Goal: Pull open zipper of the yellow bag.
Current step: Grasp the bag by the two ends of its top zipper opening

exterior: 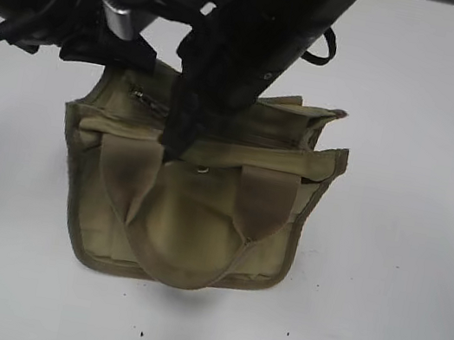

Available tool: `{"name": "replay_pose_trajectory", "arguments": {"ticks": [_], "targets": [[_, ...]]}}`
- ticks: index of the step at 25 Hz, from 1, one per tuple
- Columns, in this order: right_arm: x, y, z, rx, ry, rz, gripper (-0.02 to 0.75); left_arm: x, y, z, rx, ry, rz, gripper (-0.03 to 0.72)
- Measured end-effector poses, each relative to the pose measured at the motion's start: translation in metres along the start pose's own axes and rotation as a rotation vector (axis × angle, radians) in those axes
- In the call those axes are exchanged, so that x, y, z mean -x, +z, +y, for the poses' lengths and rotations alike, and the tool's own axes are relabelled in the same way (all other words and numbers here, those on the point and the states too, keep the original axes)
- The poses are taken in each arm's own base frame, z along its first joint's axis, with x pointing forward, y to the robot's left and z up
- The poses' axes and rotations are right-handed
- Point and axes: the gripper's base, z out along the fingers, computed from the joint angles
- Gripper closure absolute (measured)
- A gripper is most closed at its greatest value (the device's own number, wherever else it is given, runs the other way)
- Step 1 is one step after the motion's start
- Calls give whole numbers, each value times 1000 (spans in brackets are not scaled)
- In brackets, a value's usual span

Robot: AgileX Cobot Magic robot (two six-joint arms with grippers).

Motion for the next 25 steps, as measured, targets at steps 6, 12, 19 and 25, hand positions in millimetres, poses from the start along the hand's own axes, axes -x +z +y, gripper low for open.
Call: {"name": "replay_pose_trajectory", "arguments": {"ticks": [6, 12, 19, 25], "targets": [[-1, -16, 3, 2, 0, 4, 736, -1, -3, -6, -26, -1, 1, 659], [-2, -25, 5, 5, -3, 4, 736, -1, -4, -7, -34, -8, 1, 659], [-2, -44, 10, 9, -3, -8, 736, -3, -4, -9, -47, -43, 24, 659], [3, -49, 9, -22, 1, -66, 564, -7, -5, -11, -69, -128, 73, 659]]}}
